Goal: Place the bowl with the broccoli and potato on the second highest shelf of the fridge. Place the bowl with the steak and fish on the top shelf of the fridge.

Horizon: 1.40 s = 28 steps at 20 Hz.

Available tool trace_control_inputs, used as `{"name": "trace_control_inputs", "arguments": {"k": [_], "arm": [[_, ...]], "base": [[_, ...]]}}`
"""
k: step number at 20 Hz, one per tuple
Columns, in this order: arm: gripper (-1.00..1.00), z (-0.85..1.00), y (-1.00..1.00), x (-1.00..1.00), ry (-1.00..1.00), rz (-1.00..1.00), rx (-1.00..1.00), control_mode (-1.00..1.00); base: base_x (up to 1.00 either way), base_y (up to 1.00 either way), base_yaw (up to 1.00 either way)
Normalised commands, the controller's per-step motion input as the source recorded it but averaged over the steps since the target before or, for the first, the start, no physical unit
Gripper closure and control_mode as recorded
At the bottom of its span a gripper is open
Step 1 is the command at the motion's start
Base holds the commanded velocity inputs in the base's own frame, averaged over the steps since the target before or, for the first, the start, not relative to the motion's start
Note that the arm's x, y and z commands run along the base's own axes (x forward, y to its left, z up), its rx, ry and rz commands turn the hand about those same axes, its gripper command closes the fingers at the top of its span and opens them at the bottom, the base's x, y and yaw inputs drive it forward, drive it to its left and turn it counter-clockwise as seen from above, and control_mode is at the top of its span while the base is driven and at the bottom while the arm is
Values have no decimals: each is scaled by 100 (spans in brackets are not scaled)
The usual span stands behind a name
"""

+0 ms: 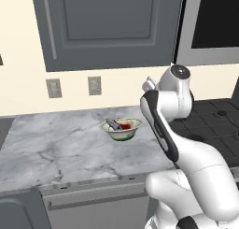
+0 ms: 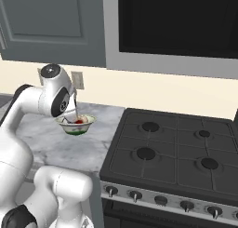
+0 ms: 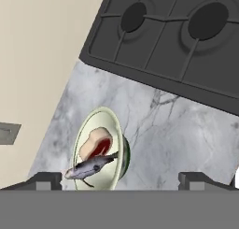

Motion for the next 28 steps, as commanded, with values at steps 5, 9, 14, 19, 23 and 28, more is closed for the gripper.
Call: {"name": "trace_control_inputs", "arguments": {"k": [5,9,14,19,23,28], "arm": [[-100,-76,1,40,19,4,0,-100],[-100,-41,-3,14,10,10,0,-100],[-100,-6,-16,30,16,14,3,-100],[-100,-1,0,6,12,4,0,-100],[-100,-28,1,0,0,6,0,-100],[-100,-41,15,3,6,10,0,-100]], "base": [[0,0,0],[0,0,0],[0,0,0],[0,0,0],[0,0,0],[0,0,0]]}}
